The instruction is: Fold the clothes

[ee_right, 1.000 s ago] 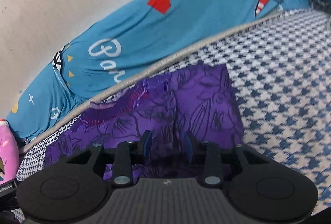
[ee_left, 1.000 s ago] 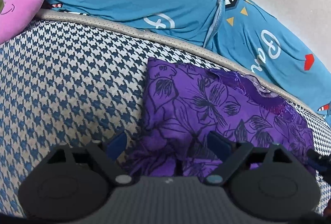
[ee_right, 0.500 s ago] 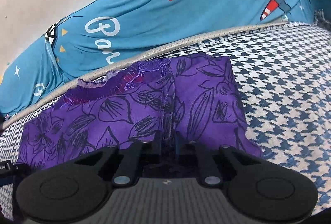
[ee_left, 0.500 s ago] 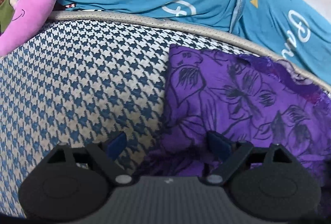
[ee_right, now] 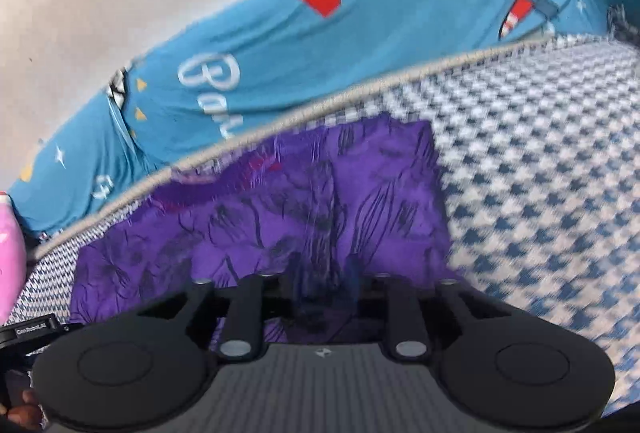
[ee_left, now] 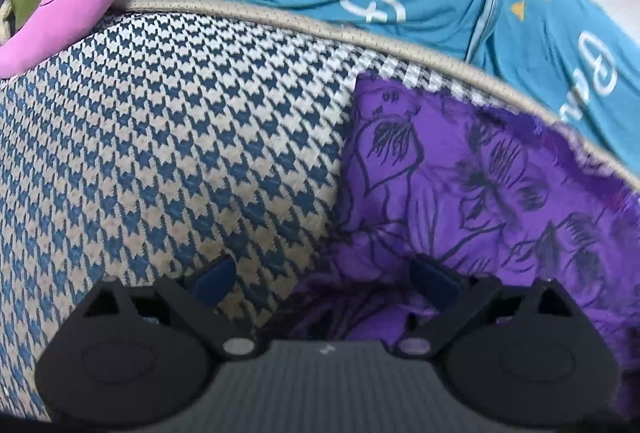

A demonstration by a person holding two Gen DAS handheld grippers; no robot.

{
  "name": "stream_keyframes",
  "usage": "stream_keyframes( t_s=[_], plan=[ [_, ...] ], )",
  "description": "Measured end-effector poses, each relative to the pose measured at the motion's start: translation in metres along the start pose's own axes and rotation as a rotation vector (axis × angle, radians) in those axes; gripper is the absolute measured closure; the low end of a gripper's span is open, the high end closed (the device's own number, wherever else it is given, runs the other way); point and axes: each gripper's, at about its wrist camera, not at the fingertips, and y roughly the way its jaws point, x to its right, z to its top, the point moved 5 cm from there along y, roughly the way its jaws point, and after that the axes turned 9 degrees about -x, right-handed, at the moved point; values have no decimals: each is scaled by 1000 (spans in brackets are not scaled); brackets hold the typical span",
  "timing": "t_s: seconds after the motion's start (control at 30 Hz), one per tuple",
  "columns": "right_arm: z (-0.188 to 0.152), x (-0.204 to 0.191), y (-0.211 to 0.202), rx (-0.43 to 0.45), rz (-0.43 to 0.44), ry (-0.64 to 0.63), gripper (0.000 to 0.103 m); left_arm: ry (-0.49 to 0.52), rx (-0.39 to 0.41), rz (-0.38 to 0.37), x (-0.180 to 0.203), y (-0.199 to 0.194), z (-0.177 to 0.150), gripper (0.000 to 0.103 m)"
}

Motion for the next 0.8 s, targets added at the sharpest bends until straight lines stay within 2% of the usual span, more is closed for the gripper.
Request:
stream_keyframes(
  t_s=[0.03, 0.07, 0.1, 0.2, 0.57, 0.77, 0.8],
  plan=[
    [2, 3, -6, 19, -7, -9, 57, -3, 9, -9, 0, -5, 1, 5],
    [3, 7, -11, 35, -16, -17, 46, 6, 25, -12, 2, -9, 1, 5],
    [4, 10, -15, 50, -27, -25, 39, 16, 40, -15, 3, -14, 1, 5],
    [4, 21, -18, 64, -30, -38, 27, 65, 77, -16, 13, -22, 0, 5],
    [2, 41, 5, 28, -8, -28, 18, 162, 133, -30, 38, -30, -4, 5],
    [-1, 42, 16, 6, -4, -22, 19, 181, 139, -40, 44, -31, -7, 5],
    [-2, 42, 18, -2, 2, -16, 27, 182, 140, -40, 44, -31, -7, 5]
  ],
)
